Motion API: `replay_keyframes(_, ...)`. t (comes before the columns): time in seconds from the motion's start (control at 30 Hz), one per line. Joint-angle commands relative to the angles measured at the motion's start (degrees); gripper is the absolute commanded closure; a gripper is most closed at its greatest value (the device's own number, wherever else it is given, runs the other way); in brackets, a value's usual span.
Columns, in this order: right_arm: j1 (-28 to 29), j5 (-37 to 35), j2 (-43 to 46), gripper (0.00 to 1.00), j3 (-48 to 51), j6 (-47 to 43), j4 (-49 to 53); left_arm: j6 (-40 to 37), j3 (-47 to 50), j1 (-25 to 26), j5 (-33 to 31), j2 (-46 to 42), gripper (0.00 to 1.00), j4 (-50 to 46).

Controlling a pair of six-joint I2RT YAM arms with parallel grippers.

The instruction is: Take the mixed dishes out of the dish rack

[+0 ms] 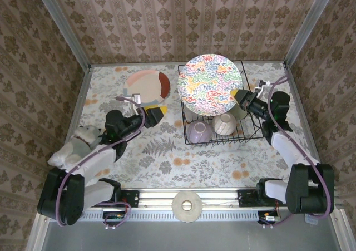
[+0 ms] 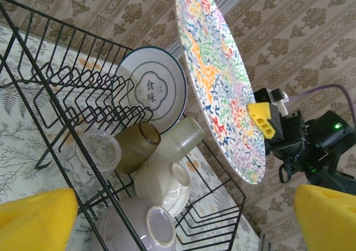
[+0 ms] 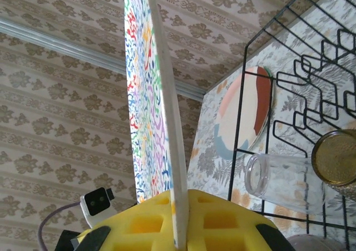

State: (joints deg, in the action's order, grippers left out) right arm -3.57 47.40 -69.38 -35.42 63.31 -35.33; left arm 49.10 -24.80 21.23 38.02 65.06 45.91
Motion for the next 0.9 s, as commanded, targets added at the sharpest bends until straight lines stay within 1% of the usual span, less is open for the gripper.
replay_keyframes(0.0,2.29,2.44,0.41,1.00,0.00,2.95,-10.44,2.52,-2.23,-0.83,2.93,0.96,0.00,1.98)
replay_keyframes(0.2,7.05,1.70,-1.61,1.00,1.01,1.55,-11.07,4.41,-3.08,-1.72,4.24,2.19,0.01,3.44)
replay_keyframes(0.3,7.68,1.56,-3.23,1.00,2.23,1.62,-12.46,4.77,-3.59,-1.74,4.67,2.66,0.02,3.62)
replay_keyframes(0.43,8.13,1.82,-5.48,1.00,2.90,1.90,-14.35,5.57,-3.60,-1.77,5.70,3.32,0.03,6.44)
replay_keyframes(0.53,9.14,2.26,-6.61,1.00,2.77,2.05,-15.56,5.30,-4.03,-1.73,5.89,4.05,0.05,6.52)
replay_keyframes(0.7,9.90,2.85,-7.97,1.00,1.72,1.26,-13.58,6.21,-4.84,-1.79,6.69,6.93,0.10,9.26)
replay_keyframes(0.77,10.20,3.22,-8.87,1.00,1.29,1.55,-13.65,6.90,-5.60,-1.78,7.10,8.70,0.13,9.75)
replay_keyframes(0.87,10.67,3.51,-9.98,1.00,0.83,1.65,-13.71,9.14,-6.11,-1.73,7.81,11.79,0.19,13.33)
